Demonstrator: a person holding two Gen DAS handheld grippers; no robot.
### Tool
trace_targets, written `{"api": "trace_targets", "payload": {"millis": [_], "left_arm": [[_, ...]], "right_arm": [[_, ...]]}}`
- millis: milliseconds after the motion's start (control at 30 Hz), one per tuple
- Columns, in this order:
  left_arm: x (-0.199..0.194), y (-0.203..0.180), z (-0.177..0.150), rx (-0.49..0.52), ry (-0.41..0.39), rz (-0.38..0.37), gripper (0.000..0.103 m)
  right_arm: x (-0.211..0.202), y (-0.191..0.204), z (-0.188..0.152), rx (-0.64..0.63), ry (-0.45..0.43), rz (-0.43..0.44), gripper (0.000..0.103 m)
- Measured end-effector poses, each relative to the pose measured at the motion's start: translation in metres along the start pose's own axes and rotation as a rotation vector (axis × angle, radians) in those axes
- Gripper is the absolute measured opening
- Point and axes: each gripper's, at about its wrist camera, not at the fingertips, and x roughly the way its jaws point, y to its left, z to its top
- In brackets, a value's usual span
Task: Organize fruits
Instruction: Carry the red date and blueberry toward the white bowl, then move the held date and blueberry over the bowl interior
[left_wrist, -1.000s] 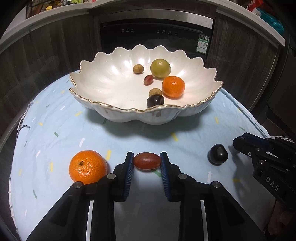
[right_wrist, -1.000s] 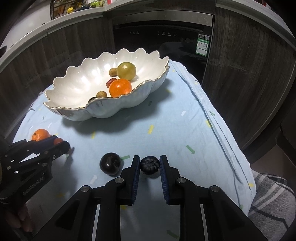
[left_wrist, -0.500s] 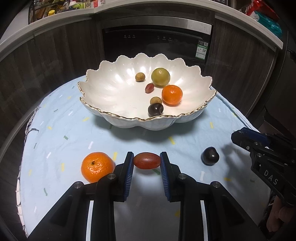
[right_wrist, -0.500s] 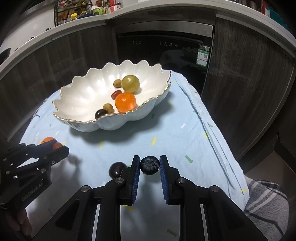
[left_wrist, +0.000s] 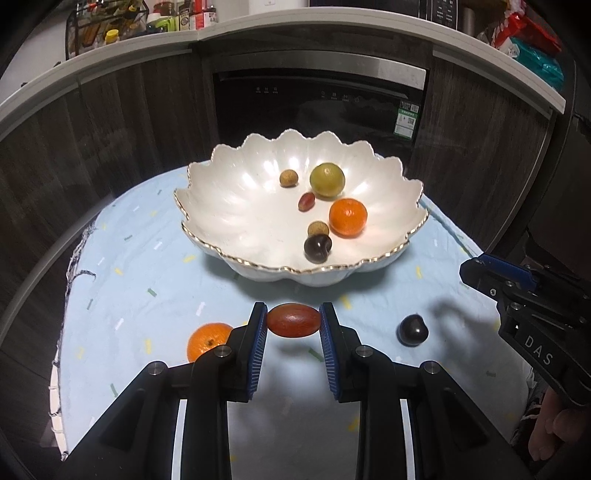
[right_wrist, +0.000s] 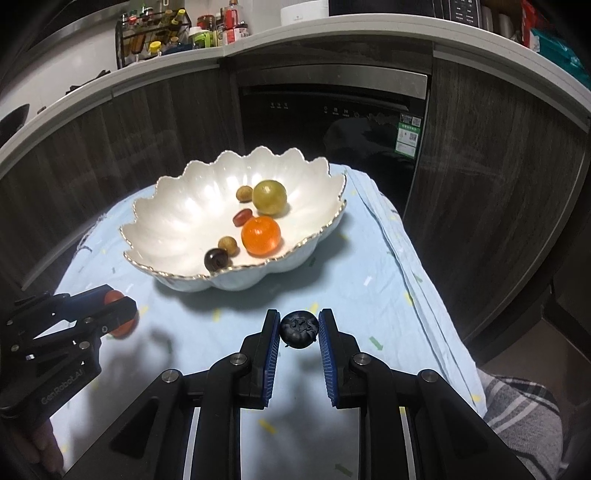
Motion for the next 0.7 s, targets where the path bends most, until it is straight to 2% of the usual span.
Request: {"api": "trace_targets", "payload": {"millis": [700], "left_arm": [[0.004,0.011,0.052,-0.005,-0.061,0.01,0.029]], "right_arm": [[0.006,0.002,0.055,-0.023,-0.082,0.004,0.023]]}}
